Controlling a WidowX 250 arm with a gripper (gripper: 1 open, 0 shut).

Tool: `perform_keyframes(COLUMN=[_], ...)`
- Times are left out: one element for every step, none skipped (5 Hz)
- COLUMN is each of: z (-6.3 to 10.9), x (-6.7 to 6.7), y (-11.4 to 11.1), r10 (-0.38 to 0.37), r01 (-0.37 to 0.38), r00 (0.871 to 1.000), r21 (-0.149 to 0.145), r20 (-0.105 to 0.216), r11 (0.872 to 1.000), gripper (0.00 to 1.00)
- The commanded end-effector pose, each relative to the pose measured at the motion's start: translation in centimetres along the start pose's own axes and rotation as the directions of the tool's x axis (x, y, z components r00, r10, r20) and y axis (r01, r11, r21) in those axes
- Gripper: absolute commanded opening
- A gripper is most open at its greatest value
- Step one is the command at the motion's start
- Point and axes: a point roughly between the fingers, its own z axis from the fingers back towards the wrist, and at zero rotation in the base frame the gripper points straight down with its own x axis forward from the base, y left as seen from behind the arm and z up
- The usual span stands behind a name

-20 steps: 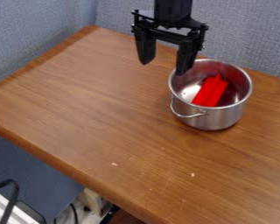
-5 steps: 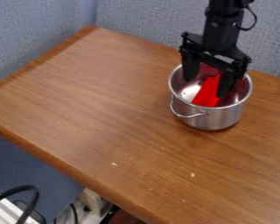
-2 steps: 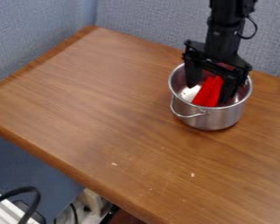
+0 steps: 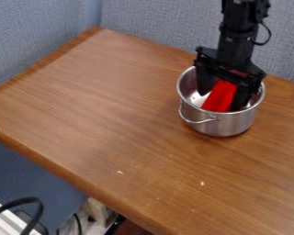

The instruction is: Move the red object from the metal pot to the table

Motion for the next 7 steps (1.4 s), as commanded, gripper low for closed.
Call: perform_keyframes(z=[1.2, 1.0, 0.8, 0.8, 0.6, 0.2, 0.1], x=[1.0, 1.2, 1.3, 1.4, 1.4, 1.6, 1.6], y=[0.1, 0.3, 0.5, 0.8, 0.9, 1.0, 1.0], r10=[0.002, 0.006, 0.01, 0.015, 0.019, 0.019, 0.018], r01=[-0.001, -0.005, -0.009, -0.013, -0.017, -0.017, -0.016], r00=[0.999, 0.999, 0.999, 0.999, 0.999, 0.999, 0.999], r21=[-0.01, -0.02, -0.03, -0.042, -0.049, -0.051, -0.055], r20=[0.05, 0.047, 0.044, 0.042, 0.039, 0.035, 0.036], r11=[1.0, 1.0, 1.0, 0.999, 0.999, 0.999, 0.998], gripper=[1.0, 1.0, 1.0, 1.0, 1.0, 0.0, 0.0])
